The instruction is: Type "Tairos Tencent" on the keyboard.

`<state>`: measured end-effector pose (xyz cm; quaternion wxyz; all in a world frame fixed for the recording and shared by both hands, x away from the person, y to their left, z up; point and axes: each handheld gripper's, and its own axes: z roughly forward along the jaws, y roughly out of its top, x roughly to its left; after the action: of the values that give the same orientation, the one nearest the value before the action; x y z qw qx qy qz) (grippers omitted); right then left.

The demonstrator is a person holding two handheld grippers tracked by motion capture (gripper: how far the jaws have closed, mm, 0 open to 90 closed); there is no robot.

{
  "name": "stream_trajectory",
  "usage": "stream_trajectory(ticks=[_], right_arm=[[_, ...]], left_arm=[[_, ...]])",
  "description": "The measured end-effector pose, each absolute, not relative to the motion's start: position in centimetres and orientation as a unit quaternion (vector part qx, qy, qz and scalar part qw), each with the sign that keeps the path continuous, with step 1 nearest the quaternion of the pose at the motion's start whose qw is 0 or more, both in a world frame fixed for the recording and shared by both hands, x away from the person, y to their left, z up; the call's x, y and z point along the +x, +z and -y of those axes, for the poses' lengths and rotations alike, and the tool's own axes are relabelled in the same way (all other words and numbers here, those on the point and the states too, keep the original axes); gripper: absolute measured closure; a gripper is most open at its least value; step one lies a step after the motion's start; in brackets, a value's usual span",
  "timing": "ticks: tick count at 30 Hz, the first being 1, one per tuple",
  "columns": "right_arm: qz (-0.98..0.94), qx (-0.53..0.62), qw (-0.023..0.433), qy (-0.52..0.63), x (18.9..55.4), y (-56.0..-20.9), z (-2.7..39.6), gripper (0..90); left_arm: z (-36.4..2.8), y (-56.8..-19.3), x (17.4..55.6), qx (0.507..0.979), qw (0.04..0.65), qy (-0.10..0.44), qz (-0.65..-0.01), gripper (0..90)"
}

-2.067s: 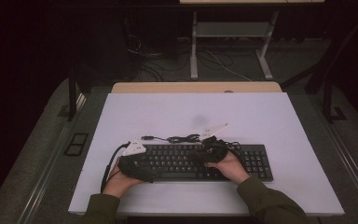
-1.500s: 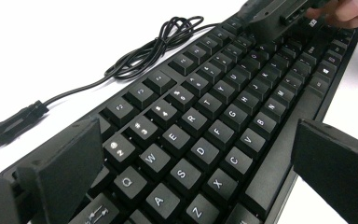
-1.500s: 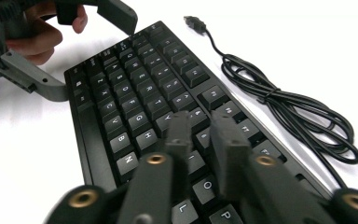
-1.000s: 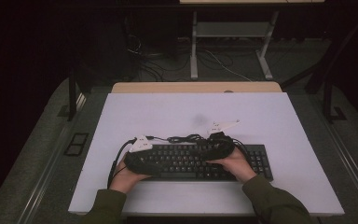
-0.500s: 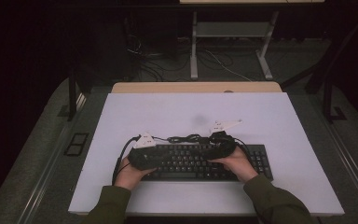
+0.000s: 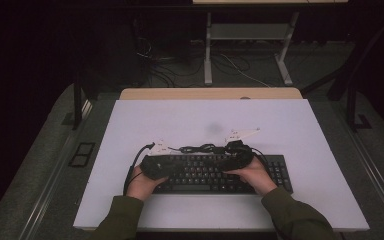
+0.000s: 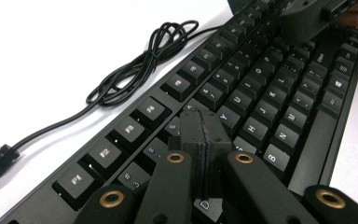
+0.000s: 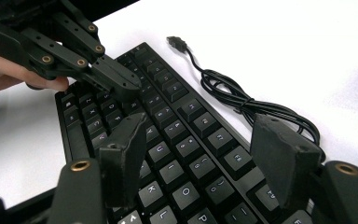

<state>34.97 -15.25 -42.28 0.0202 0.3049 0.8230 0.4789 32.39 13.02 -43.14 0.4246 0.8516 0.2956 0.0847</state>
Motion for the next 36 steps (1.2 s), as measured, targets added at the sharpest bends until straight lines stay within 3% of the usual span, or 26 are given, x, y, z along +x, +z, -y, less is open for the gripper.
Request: stream_trajectory(ticks=[36], right_arm=[[-0.822, 0.305, 0.024, 0.48, 34.88, -42.0, 15.32, 35.6]], left_arm=[[-13.37, -43.61, 32.51, 0.849, 0.426, 0.071, -0.304, 88.2]])
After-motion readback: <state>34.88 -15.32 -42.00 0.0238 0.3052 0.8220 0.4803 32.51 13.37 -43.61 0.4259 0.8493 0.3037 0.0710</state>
